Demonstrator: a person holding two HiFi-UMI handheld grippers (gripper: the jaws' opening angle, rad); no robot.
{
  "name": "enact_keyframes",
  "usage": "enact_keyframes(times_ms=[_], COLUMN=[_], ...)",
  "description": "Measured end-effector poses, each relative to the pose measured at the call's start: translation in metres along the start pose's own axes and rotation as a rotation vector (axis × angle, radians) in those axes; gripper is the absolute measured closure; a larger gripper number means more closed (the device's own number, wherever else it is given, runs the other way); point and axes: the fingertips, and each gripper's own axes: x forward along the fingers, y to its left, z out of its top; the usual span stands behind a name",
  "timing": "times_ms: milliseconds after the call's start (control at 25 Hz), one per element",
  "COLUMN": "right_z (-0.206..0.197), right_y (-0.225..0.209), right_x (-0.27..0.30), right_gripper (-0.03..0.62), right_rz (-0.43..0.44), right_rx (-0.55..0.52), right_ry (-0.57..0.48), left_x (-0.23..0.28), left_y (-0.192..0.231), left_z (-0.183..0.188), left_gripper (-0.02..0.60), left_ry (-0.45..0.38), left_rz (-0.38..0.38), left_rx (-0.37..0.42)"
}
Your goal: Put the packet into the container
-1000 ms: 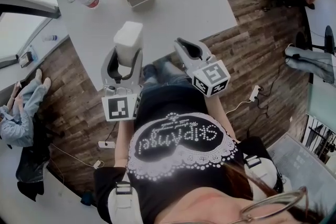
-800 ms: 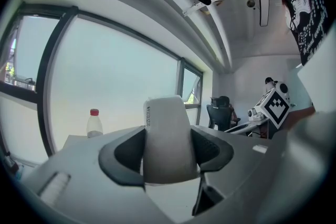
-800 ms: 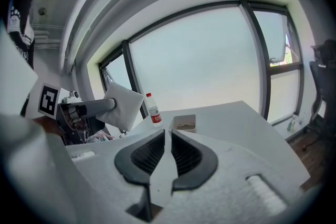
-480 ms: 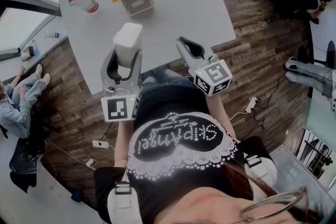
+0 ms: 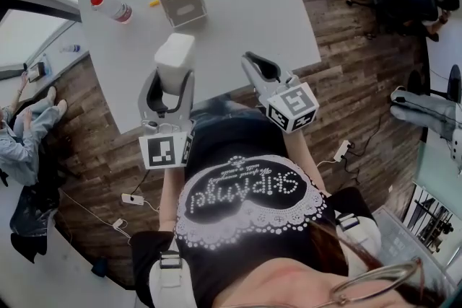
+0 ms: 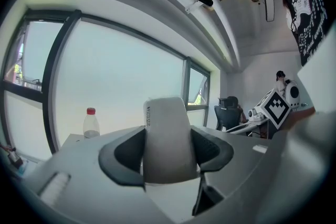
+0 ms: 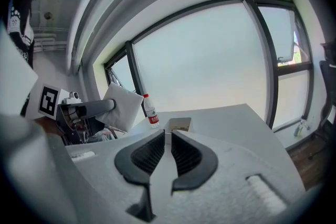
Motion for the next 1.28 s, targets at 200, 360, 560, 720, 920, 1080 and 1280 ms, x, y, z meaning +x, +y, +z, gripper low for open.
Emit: enact_keyframes(times_ms=[200,360,560,720,920,1080,1280], right_z=[0.001,0.003,0.009,0.009,0.009,0.01,0.013], right_y=[0.002,0.007,0.004,0.002,0.0,0.002,0.002], right_x=[0.0,0.007,0.011,0.013,0.016,0.016,0.018], right_gripper=[0.556,0.556,0.557,0.557,0.557,0.557,0.557], right_rz=[-0.003,-0.015,-0.034,-0.048,-0.052,-0.056,-0.067], right_rx=[0.009,0.017,0.031,0.04,0.045,0.04,0.023], right_ry=[0.003,0.004,-0.001,0.0,0.001,-0.003,-0.011], left_x=[0.0,0.002,0.011,0.014,0.016,0.015,0.015], left_y=[0.003,0.014,0.021,0.024,0.025,0.026,0.03], left_z=[0.001,0.003,0.01,0.012,0.009,0.01,0.012], left_gripper=[0.319,0.319,0.319,0.319,0.319,0.319,0.319], left_ry=[0.011,0.02,0.023,0.026,0.034,0.03,0.028], left_rz=[-0.004,-0.012,-0.024,-0.033,-0.039,-0.042,-0.04], left_rx=[0.006,0.01,0.019,0.021,0.014,0.014,0.018])
